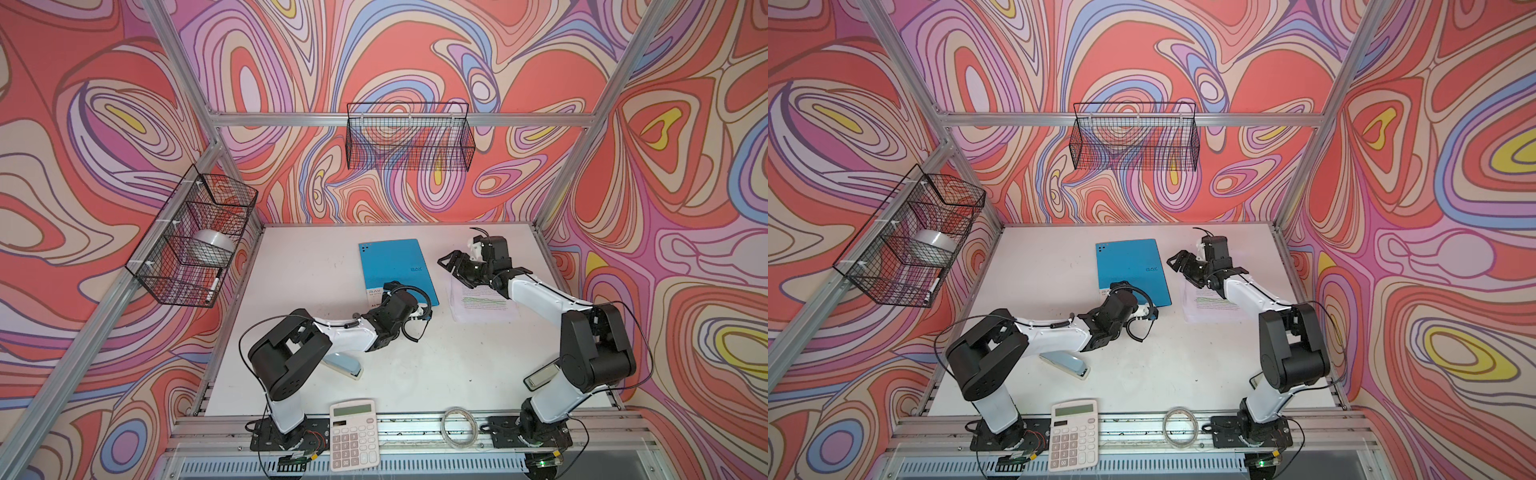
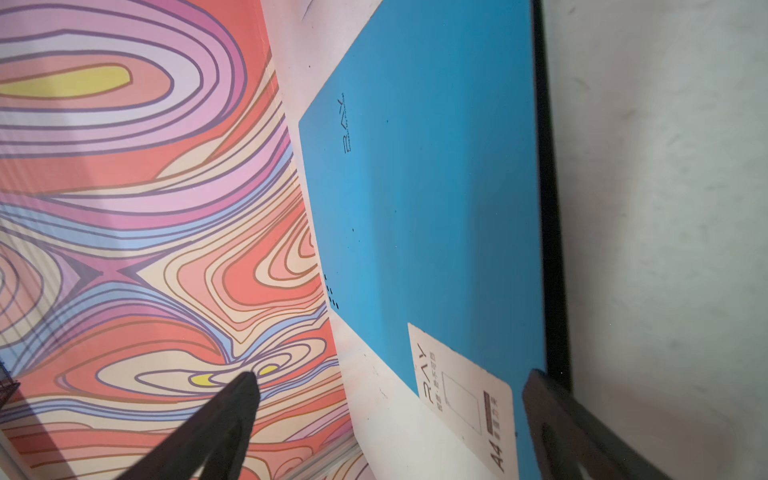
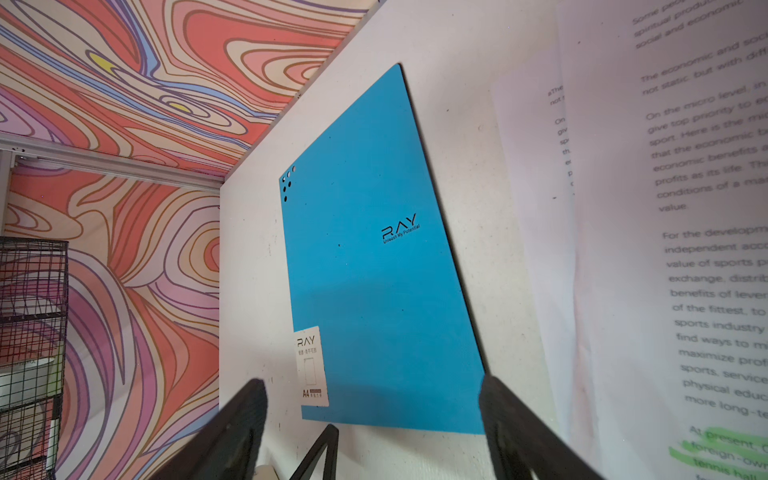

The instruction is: Put the files into the folder

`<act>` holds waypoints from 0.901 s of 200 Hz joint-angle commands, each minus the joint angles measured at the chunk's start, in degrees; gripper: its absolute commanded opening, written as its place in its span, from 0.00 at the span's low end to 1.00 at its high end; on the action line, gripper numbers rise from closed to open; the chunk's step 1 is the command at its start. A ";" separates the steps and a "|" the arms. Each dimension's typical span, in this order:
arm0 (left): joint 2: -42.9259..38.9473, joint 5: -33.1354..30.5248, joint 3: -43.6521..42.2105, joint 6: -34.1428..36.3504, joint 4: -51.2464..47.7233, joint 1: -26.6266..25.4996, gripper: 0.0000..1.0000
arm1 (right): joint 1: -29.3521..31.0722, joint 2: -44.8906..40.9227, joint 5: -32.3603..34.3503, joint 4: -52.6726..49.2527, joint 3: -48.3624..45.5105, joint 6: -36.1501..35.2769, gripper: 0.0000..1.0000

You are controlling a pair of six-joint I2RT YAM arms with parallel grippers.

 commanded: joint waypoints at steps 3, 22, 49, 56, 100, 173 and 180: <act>-4.54 1.53 2.58 -4.74 -11.31 -0.61 1.00 | -0.32 -1.92 -0.28 0.75 -1.08 -0.54 0.84; -5.29 1.76 0.87 -3.29 -9.69 -0.64 1.00 | -0.32 -2.40 -0.37 1.62 -2.22 -0.19 0.84; -3.74 1.97 -1.24 -0.96 -6.87 -0.64 1.00 | -0.32 -2.64 -0.63 1.98 -2.91 -0.05 0.84; -3.32 2.14 -1.54 -0.73 -6.33 -0.64 1.00 | -0.32 -2.69 -0.67 1.91 -2.91 -0.09 0.84; -1.31 1.84 -1.97 -0.19 -3.86 -0.64 1.00 | -0.31 -3.04 -0.73 0.63 -2.06 -1.23 0.84; 3.43 -0.23 -3.84 4.81 6.36 -0.62 1.00 | -0.32 -2.50 -0.98 0.81 -2.12 -1.25 0.84; 3.82 -0.68 -4.26 5.51 8.75 -0.60 1.00 | -0.30 -2.49 -0.98 0.86 -2.19 -1.30 0.84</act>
